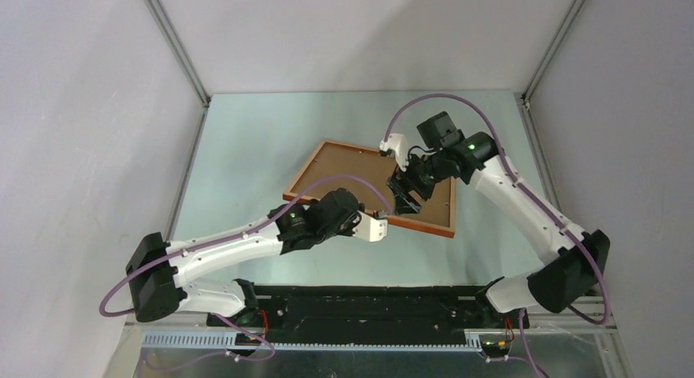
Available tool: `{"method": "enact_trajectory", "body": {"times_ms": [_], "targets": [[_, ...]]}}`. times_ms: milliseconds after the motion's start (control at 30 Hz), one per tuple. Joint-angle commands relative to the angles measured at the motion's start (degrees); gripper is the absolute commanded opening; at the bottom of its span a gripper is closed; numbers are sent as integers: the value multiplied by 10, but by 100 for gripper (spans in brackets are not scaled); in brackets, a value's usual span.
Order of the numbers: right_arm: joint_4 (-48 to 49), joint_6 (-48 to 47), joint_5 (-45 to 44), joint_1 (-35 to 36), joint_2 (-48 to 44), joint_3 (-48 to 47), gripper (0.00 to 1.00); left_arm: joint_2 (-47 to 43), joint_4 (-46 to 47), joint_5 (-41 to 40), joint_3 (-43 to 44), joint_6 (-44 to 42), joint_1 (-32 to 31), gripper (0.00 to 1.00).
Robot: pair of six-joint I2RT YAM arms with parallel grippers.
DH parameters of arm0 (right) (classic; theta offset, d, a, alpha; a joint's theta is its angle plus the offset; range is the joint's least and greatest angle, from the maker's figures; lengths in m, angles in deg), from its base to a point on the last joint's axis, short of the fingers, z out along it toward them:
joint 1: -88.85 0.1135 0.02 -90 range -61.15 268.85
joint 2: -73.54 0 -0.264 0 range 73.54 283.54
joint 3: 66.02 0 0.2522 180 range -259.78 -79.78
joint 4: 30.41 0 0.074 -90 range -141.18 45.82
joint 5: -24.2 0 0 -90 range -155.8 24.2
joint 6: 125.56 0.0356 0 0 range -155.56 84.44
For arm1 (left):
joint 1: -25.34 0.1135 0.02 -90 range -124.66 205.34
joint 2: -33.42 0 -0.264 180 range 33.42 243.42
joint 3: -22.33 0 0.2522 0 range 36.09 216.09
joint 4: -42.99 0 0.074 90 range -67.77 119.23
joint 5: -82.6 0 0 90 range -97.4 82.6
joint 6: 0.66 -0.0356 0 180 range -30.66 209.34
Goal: Put the photo into the frame
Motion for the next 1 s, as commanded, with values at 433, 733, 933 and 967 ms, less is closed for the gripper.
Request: {"method": "enact_trajectory", "body": {"times_ms": [433, 733, 933, 967], "targets": [[51, -16, -121, 18, -210, 18, 100, -52, -107, 31, 152, 5, -3, 0], [10, -73, -156, 61, -218, 17, 98, -38, -158, 58, 221, 3, 5, 0], [15, -96, -220, 90, -198, 18, 95, -35, -174, 74, 235, 5, 9, 0], [17, -100, -227, 94, -196, 18, 95, -35, -175, 75, 236, 5, 9, 0]]}}
